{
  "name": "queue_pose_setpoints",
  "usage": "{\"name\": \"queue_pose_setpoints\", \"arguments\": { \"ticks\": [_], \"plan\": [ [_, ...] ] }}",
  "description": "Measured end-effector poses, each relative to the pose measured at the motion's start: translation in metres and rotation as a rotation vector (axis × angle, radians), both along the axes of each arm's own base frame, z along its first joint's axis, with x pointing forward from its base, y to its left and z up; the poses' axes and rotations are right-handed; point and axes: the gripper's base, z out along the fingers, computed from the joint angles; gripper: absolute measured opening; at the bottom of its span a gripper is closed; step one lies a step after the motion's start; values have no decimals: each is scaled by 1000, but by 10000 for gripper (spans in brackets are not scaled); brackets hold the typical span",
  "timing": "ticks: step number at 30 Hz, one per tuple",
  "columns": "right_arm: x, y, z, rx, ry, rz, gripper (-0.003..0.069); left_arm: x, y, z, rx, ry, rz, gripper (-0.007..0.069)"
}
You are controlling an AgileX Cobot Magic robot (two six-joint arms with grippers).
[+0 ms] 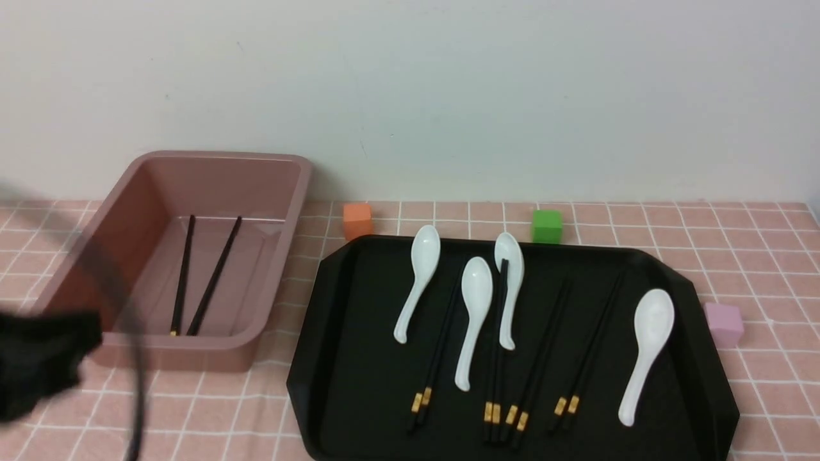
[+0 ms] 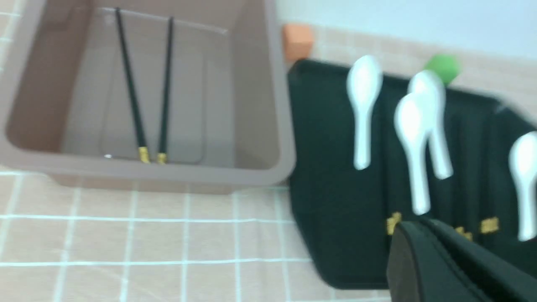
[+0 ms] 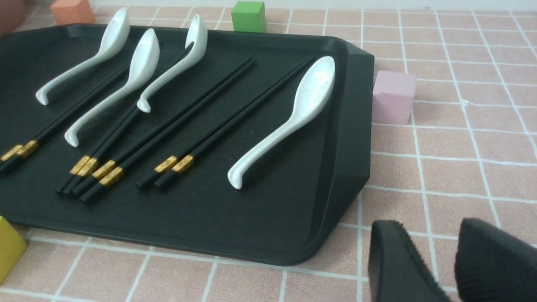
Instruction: On pink tablecloth take chopsticks from black tray and put them in box.
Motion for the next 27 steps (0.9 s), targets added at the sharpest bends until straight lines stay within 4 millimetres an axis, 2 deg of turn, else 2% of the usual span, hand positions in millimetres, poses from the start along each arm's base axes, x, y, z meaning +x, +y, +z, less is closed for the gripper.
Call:
{"name": "queue_pose_setpoints", "arguments": {
  "ticks": [3, 4, 6, 11, 17, 27],
  "plan": [
    [0, 0, 0, 0, 0, 0, 240, -25, 8, -26, -59, -126, 8, -13],
    [0, 0, 0, 0, 0, 0, 240, -27, 9, -28, -63, -135, 9, -13],
    [0, 0, 0, 0, 0, 0, 240, -42, 15, -53, -99, -234, 15, -13],
    [0, 0, 0, 1, 0, 0, 240, -54, 19, -79, -146, -360, 23, -13],
    [0, 0, 0, 1, -1, 0, 240, -52, 19, -85, -139, -363, 25, -13],
    [0, 0, 0, 1, -1, 0, 240, -48, 20, -87, -13, -384, 21, -13]
  ]
}}
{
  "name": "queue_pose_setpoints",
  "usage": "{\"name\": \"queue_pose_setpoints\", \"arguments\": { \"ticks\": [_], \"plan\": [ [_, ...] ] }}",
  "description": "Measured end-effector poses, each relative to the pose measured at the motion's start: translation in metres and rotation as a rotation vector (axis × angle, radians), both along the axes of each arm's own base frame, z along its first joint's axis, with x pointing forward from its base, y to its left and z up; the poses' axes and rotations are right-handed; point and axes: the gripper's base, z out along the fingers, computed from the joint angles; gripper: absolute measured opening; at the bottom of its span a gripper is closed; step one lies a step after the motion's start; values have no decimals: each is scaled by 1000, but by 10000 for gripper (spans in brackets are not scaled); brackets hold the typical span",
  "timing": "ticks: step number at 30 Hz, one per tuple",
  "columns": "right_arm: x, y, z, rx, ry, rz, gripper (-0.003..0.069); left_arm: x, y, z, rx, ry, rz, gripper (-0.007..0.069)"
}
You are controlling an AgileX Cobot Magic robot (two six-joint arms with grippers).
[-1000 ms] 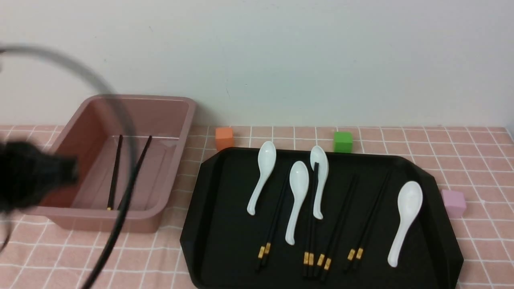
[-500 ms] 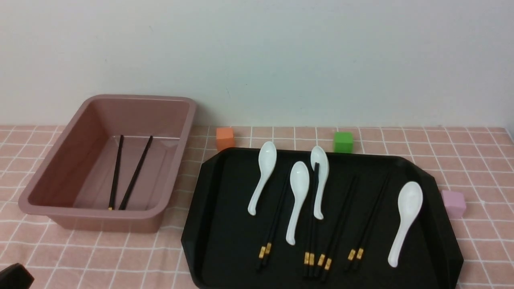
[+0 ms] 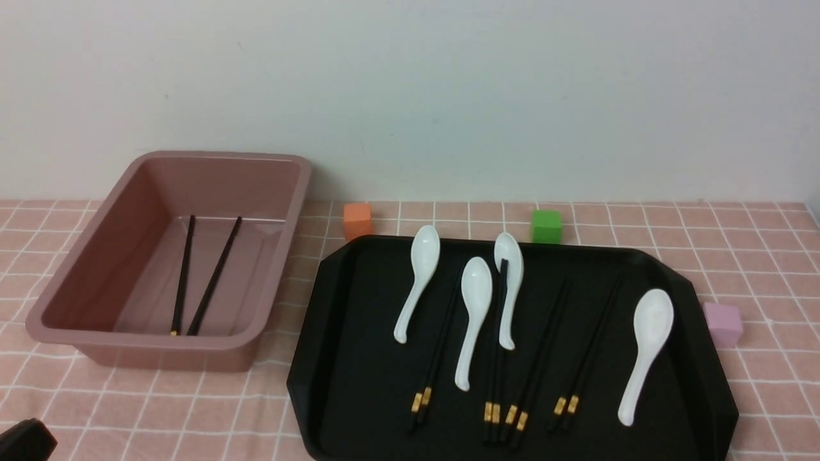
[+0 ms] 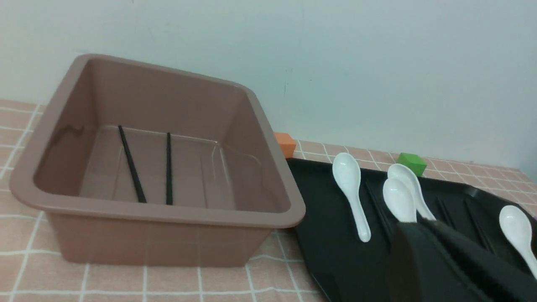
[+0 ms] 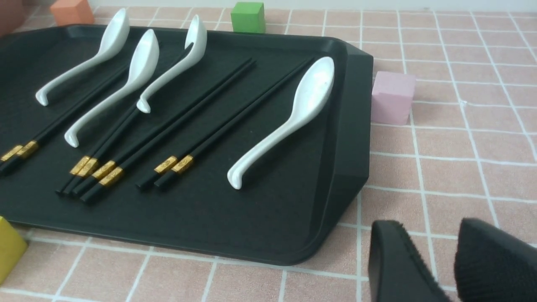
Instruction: On pink tablecloth take chopsticks from black tray and put them in box.
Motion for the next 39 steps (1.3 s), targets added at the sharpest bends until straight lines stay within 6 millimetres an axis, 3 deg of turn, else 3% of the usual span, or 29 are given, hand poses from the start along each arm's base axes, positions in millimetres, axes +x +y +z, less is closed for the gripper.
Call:
{"name": "queue_pose_setpoints", "arguments": {
  "ticks": [6, 10, 14, 39],
  "plan": [
    [0, 0, 0, 0, 0, 0, 240, 0, 9, -5, 27, 32, 163, -13],
    [0, 0, 0, -1, 0, 0, 240, 3, 17, -34, -19, 136, 319, -13],
    [0, 0, 0, -1, 0, 0, 240, 1, 17, -53, -32, 290, 340, -13],
    [0, 0, 0, -1, 0, 0, 240, 0, 16, -55, -37, 307, 334, -13]
  ]
}}
